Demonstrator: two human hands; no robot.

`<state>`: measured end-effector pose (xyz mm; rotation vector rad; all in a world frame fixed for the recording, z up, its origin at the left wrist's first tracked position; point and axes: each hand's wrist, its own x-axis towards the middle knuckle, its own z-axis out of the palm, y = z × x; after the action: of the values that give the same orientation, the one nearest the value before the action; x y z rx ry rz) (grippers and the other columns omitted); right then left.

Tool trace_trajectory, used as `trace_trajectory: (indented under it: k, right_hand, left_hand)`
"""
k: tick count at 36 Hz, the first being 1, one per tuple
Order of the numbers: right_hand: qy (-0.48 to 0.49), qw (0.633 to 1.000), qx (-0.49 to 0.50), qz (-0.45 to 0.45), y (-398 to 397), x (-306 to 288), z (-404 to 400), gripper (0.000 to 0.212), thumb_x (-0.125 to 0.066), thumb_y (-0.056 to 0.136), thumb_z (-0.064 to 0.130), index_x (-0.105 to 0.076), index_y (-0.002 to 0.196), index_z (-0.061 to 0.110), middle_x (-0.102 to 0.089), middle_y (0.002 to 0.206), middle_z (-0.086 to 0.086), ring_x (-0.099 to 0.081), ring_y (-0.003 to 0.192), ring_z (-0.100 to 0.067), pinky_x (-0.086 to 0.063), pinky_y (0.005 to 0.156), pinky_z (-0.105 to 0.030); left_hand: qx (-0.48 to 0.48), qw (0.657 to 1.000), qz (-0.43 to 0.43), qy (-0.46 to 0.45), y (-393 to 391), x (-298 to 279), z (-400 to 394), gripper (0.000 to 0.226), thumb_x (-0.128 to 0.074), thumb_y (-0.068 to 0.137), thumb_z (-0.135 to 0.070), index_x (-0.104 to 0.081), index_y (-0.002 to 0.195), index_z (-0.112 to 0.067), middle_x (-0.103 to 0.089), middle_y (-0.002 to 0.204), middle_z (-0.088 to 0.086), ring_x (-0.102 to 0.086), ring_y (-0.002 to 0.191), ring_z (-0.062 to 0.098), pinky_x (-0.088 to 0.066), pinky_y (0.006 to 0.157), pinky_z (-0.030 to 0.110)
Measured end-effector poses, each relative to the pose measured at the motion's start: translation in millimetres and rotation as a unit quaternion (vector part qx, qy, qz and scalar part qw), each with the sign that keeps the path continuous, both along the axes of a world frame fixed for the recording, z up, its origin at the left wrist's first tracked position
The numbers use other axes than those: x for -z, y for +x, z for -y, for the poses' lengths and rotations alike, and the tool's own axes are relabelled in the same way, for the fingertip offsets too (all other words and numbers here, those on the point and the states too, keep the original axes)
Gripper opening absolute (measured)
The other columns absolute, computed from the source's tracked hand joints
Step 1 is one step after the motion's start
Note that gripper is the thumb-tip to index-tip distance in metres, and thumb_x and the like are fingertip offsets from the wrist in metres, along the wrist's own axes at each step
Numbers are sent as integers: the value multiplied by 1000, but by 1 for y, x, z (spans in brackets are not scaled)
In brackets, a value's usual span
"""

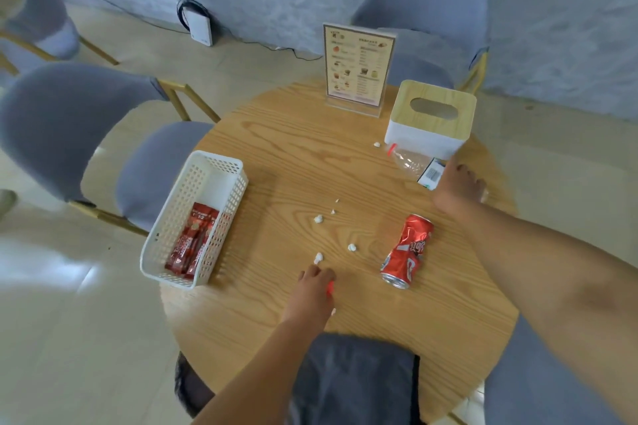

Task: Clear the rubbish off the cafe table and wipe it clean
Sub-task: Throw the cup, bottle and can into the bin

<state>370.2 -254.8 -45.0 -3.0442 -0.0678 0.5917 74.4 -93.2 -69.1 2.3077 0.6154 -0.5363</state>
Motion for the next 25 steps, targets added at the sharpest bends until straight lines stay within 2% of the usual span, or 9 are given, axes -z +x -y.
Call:
trace_trajectory:
  k: [4, 7, 9, 12, 15, 17, 21, 23, 25]
  right_hand:
    - [23, 999, 1, 49, -17, -11, -7, 76, -72, 80, 10, -30, 143, 7, -42, 141, -22, -40, 130, -39, -30, 107, -46]
    - [52, 995, -11, 84, -38, -27, -17, 71, -75, 77, 10, -35, 136, 9, -42, 137, -23, -42, 124, -41, -31, 105, -47]
    - [77, 991, -33, 108, -57, -38, -24, 67, -74, 75, 8, -36, 130, 10, -44, 132, -22, -44, 119, -40, -32, 102, -47]
    - [129, 981, -63, 128, -98, -52, -37, 64, -72, 72, 6, -38, 127, 10, -48, 127, -19, -47, 117, -39, -33, 102, -47]
    - [175, 969, -107, 140, -147, -59, -50, 59, -72, 66, 5, -43, 118, 10, -53, 116, -17, -51, 110, -39, -35, 97, -46]
    - [189, 962, -153, 126, -189, -63, -63, 60, -75, 65, 9, -45, 117, 10, -54, 113, -16, -52, 108, -38, -35, 96, -45]
    - [199, 952, -211, 96, -267, -59, -85, 63, -74, 66, 10, -48, 123, 9, -56, 116, -13, -51, 111, -37, -35, 100, -45]
    - [194, 949, -230, 90, -309, -54, -95, 63, -72, 67, 12, -48, 125, 13, -56, 118, -10, -51, 114, -34, -34, 103, -43]
    - [180, 946, -257, 75, -350, -49, -101, 65, -72, 72, 17, -45, 132, 16, -54, 125, -7, -48, 120, -30, -31, 107, -40]
  left_hand:
    - [-106, 994, 19, -34, -17, -5, -16, 35, -60, 95, -12, -65, 130, -19, -48, 111, -7, -53, 97, 12, -39, 82, 20]
    - [-210, 975, 28, -65, -30, -10, -27, 24, -67, 90, -12, -69, 113, -17, -58, 104, -1, -57, 89, 16, -45, 75, 27]
    - [-304, 945, 42, -113, -42, -16, -34, 14, -70, 87, -8, -65, 97, -15, -62, 89, 4, -56, 72, 16, -46, 63, 28]
    - [-415, 889, 67, -179, -68, -26, -45, 20, -74, 84, -5, -55, 85, -13, -58, 77, 6, -53, 64, 18, -44, 59, 29]
    - [-500, 819, 85, -269, -92, -35, -56, 30, -78, 81, -4, -49, 79, -14, -57, 73, 7, -57, 65, 21, -49, 72, 36]
    - [-542, 764, 104, -334, -116, -41, -66, 31, -81, 79, -5, -50, 81, -11, -60, 77, 11, -63, 70, 21, -55, 78, 34]
    - [-612, 647, 156, -427, -157, -59, -85, 19, -68, 94, 1, -57, 109, 5, -67, 105, 22, -72, 86, 23, -61, 62, 26]
    - [-646, 592, 178, -449, -182, -65, -94, 30, -66, 97, -4, -54, 122, 8, -66, 116, 24, -72, 91, 27, -62, 64, 30]
    - [-674, 538, 189, -470, -211, -70, -101, 32, -66, 97, -8, -56, 123, 7, -66, 117, 23, -71, 95, 31, -61, 73, 34]
